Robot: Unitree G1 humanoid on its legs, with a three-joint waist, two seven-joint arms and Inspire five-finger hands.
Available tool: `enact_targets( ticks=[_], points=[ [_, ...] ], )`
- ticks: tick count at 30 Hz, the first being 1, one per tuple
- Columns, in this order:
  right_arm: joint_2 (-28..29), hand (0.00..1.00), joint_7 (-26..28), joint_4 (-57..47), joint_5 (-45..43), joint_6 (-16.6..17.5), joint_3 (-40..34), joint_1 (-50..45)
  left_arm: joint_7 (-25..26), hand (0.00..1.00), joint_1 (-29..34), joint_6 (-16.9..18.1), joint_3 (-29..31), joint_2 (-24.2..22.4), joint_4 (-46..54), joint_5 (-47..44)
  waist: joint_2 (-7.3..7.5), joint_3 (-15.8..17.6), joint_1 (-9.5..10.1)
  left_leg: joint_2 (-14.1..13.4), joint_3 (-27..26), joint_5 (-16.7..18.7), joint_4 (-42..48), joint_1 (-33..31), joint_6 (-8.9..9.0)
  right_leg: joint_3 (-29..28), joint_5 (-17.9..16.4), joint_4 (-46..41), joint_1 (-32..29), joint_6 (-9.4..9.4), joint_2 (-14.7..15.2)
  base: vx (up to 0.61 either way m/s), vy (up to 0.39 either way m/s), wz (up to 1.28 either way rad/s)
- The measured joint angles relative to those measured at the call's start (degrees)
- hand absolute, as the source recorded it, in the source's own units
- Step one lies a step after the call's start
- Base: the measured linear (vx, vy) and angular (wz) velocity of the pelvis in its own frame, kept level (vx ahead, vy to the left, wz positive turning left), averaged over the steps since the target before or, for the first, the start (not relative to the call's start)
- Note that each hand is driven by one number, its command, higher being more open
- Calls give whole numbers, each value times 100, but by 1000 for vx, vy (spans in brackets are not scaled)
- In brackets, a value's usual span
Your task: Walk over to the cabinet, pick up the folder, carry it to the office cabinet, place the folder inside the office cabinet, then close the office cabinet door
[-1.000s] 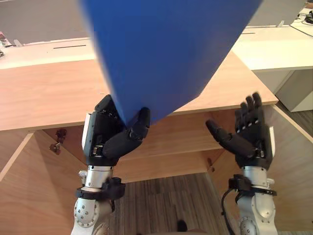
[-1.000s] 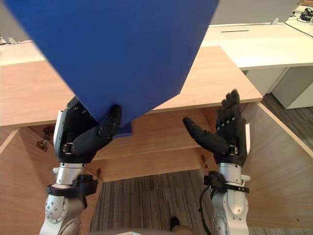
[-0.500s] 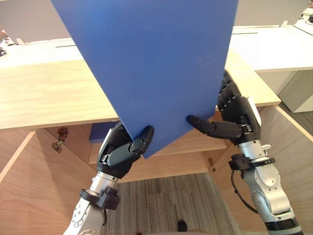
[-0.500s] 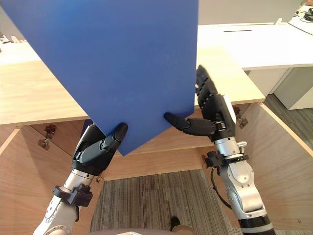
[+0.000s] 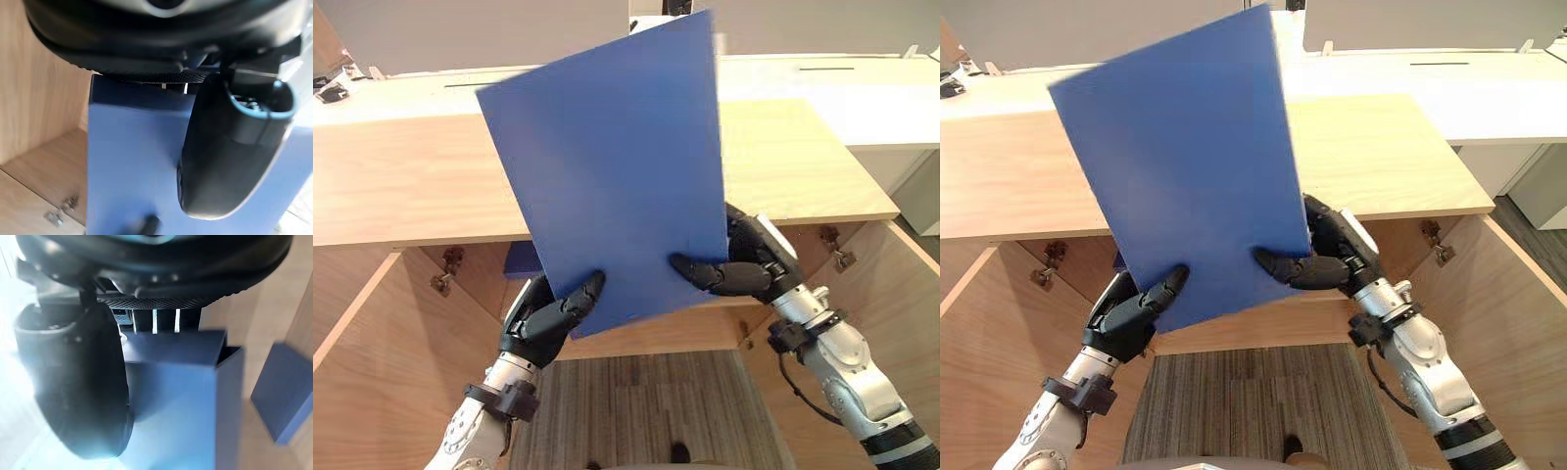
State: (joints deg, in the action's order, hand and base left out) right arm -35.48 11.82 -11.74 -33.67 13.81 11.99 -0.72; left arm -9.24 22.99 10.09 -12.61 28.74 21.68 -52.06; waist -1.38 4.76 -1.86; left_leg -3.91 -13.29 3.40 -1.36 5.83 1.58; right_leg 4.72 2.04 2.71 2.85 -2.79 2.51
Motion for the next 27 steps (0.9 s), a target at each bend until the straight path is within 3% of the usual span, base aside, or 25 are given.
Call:
enact_targets(
  ticks=[7, 11, 15, 22, 27],
  points=[
    [1060, 0, -104, -6, 264, -65, -324, -97, 28, 100, -116, 44, 429, -1314, 41, 1404, 2, -2, 122, 3, 38, -1, -2, -17, -1, 10, 0, 0, -1, 0, 5, -6, -2, 2],
    [1657, 0, -194, -67, 688, -111, -597, -280, 343, 100, -149, 117, 1062, -2116, -107, 2605, 2, -2, 149, -2, 75, -1, -2, -26, -1, 15, 0, -1, 4, 0, 5, -12, -5, 3],
    [1934, 0, -304, -74, 930, -122, -862, -372, 620, 100, -204, 269, 1567, -2580, -665, 2969, 2, -3, 221, -4, 97, -1, -8, -28, -1, 16, 0, -2, 8, 0, 7, -5, -1, 1],
    [2226, 0, -354, -242, 1011, -127, -1255, -489, 1331, 100, -70, 161, 2589, -3000, -2217, 3151, 2, -5, 225, -8, 138, -2, -45, -26, -1, 18, -12, -1, 5, -17, 45, -3, 0, 3],
    [2178, 0, -309, -299, 1008, -127, -930, -500, 1337, 100, -23, 88, 2634, -2905, -3613, 3824, 9, -19, 243, 1, 165, -1, -49, -27, 0, 16, -12, 0, 4, -17, 59, 3, 3, 4]
  ],
)
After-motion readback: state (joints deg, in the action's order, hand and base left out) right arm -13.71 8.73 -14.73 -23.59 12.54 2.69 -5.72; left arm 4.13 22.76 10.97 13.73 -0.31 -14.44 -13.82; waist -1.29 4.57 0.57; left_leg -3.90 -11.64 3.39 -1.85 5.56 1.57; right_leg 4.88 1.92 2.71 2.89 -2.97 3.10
